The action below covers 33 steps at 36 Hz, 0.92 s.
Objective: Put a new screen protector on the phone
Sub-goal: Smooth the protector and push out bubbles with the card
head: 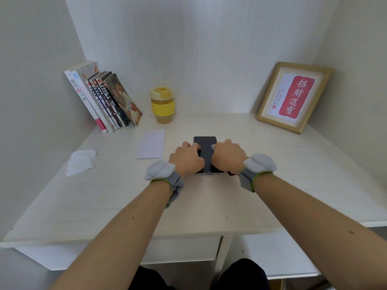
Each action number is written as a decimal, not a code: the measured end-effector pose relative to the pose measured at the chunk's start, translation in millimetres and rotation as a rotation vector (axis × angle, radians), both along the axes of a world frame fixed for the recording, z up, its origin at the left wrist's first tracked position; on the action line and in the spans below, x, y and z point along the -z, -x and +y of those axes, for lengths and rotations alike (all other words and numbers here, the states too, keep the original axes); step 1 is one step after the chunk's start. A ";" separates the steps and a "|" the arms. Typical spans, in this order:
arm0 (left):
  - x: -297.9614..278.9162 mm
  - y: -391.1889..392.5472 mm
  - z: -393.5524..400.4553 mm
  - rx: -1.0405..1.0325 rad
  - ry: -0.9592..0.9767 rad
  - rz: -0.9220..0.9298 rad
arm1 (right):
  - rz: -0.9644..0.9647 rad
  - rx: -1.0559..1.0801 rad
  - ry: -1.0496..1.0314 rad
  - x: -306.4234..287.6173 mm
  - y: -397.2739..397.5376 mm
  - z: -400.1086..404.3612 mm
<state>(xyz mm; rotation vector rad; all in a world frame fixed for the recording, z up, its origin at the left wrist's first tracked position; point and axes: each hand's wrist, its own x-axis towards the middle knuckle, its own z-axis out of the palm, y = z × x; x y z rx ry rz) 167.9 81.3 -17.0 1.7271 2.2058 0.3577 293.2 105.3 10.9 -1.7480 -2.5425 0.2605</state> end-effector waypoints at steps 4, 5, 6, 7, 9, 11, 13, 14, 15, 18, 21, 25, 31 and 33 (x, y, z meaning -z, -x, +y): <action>1.0 2.3 1.1 0.004 0.002 -0.007 | -0.040 -0.010 -0.040 6.5 -1.1 -5.3; 0.6 1.6 1.2 0.007 0.001 -0.008 | -0.045 -0.013 -0.050 8.1 -2.2 -6.5; 0.4 2.7 1.5 0.007 0.001 -0.010 | -0.047 -0.018 -0.056 9.5 -0.8 -6.2; -0.1 2.5 1.7 0.011 0.002 -0.012 | -0.049 -0.013 -0.059 9.8 0.0 -4.9; -0.5 2.7 1.4 0.016 0.007 -0.018 | -0.050 0.001 -0.063 8.3 3.3 0.9; -0.8 3.0 1.4 0.017 0.010 -0.022 | -0.038 0.015 -0.057 5.8 8.0 9.0; -1.3 3.1 1.1 0.015 0.011 -0.030 | -0.032 0.034 -0.051 5.7 11.1 15.5; -1.4 3.2 1.7 0.013 0.011 -0.035 | -0.030 0.038 -0.048 6.5 11.7 18.0; -1.5 3.9 1.7 0.013 0.015 -0.040 | -0.029 0.039 -0.045 8.2 12.0 19.1; -2.4 4.5 2.6 0.018 0.020 -0.067 | -0.036 0.038 -0.061 15.1 9.6 18.4; -2.7 4.6 4.0 0.012 0.015 -0.084 | -0.046 0.036 -0.090 18.6 8.2 17.8; -3.4 3.1 3.7 0.014 0.013 -0.079 | -0.063 0.088 -0.078 13.7 14.2 28.6; -3.7 5.2 3.0 0.008 0.012 -0.072 | -0.064 0.103 -0.043 8.8 25.9 50.9; -3.5 5.3 3.1 0.011 0.009 -0.074 | -0.041 0.115 -0.035 10.6 23.7 55.8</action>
